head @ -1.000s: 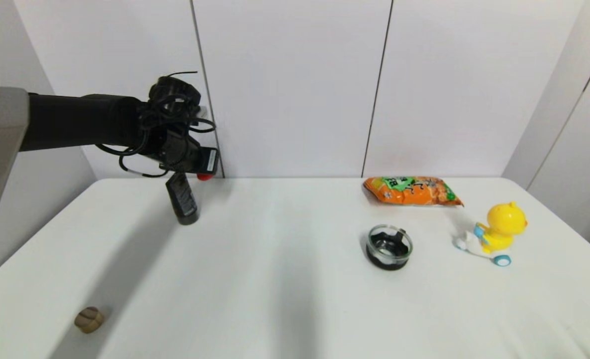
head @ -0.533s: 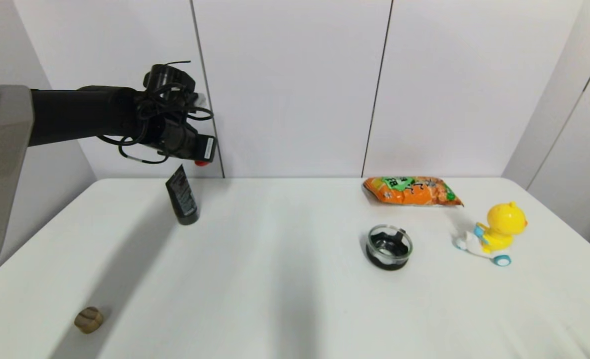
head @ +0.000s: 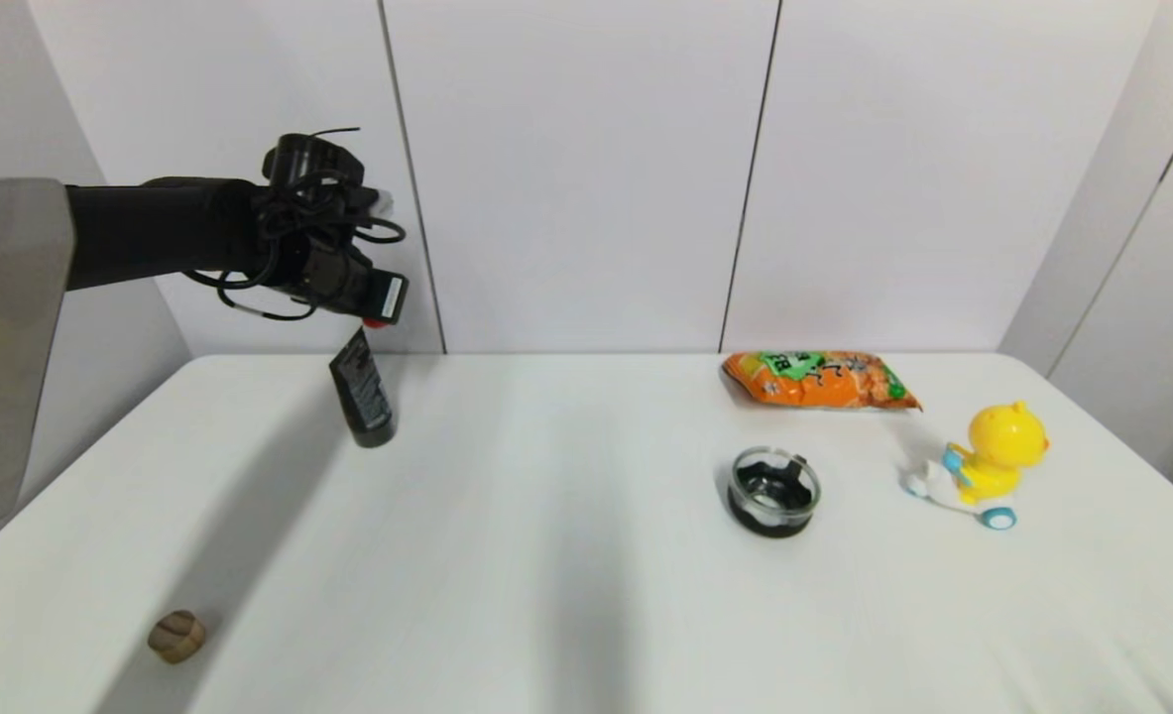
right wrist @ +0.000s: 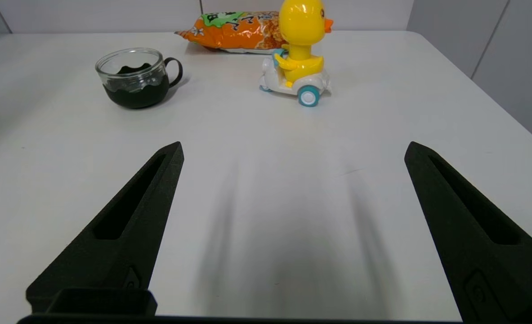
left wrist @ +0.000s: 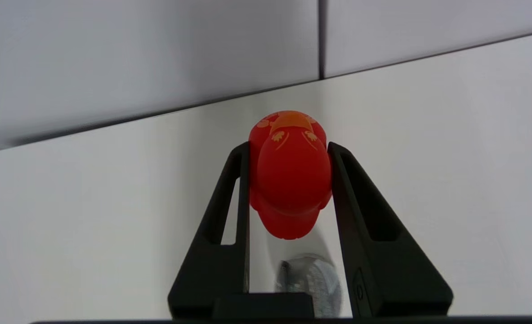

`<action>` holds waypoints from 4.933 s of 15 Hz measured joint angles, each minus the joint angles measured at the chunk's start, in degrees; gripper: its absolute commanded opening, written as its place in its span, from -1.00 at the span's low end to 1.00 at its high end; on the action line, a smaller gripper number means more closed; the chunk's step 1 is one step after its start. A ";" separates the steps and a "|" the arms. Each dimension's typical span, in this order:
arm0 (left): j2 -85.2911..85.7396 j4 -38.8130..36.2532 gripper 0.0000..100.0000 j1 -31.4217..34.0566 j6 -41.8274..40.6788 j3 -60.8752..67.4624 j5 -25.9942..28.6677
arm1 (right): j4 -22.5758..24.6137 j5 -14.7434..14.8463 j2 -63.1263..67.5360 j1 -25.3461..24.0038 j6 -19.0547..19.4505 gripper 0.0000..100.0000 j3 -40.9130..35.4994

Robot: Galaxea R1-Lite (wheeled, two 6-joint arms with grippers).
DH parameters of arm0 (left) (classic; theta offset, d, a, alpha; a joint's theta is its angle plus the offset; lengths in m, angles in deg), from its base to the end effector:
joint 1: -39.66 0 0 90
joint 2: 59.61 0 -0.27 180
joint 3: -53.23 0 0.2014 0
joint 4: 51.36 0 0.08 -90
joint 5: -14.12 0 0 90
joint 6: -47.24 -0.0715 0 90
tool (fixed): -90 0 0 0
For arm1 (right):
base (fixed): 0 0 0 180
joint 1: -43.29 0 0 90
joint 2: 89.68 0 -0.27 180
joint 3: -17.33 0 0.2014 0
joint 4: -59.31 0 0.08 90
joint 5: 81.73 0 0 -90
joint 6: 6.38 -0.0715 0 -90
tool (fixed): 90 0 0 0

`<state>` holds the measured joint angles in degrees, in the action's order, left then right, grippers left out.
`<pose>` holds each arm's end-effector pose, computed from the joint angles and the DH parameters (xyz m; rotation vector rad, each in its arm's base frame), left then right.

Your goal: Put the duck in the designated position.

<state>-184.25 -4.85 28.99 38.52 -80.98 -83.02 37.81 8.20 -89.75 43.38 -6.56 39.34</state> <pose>0.4662 -0.0788 0.1649 0.2468 0.6321 -0.1080 0.0681 0.0000 0.0769 0.0031 -0.0101 -0.0003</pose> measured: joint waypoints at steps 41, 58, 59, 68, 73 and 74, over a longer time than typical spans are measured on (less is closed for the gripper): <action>-5.08 -1.52 -1.00 1.88 -0.45 -0.95 3.89 | 0.00 -0.02 0.00 0.00 0.00 1.00 0.00; -1.18 -2.60 1.00 1.77 -0.87 -1.00 3.80 | 0.00 0.00 0.00 0.00 0.02 1.00 0.00; 0.83 -2.34 1.00 1.69 -1.00 -1.00 3.80 | 0.00 -0.02 0.00 0.00 0.00 1.00 0.00; 27.17 -1.72 1.00 0.00 -7.73 -0.26 3.94 | 0.01 0.00 0.00 0.00 0.02 1.00 0.00; 42.25 -0.26 1.00 -7.35 -9.73 5.60 4.29 | 0.00 0.00 0.00 0.00 0.00 1.00 0.00; 45.36 -0.26 1.00 -8.79 -10.31 9.45 4.79 | 0.00 0.00 0.00 0.00 0.00 1.00 0.00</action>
<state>-138.89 -5.11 20.20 28.20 -71.53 -78.22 37.81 8.20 -89.75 43.38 -6.56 39.34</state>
